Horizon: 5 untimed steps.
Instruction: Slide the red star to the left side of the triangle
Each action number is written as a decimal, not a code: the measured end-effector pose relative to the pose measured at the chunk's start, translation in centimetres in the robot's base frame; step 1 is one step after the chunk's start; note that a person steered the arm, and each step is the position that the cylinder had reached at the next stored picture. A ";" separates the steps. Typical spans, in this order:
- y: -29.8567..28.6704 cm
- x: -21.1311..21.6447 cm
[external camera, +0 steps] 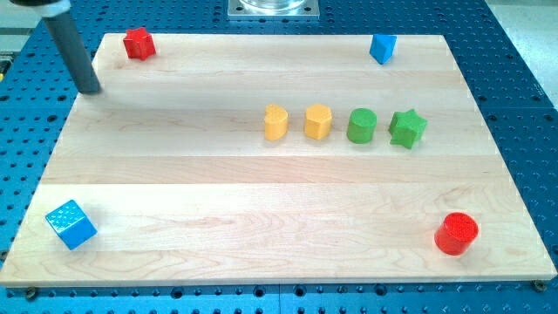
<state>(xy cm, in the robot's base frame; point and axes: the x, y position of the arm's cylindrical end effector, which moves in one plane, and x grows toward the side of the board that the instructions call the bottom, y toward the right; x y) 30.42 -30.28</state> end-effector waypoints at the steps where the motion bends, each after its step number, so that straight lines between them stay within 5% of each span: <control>1: -0.1 -3.9; 2: 2.2 -9.6; 4: 13.3 -10.2; 5: 9.8 -11.2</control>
<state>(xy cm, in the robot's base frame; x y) 19.19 -20.43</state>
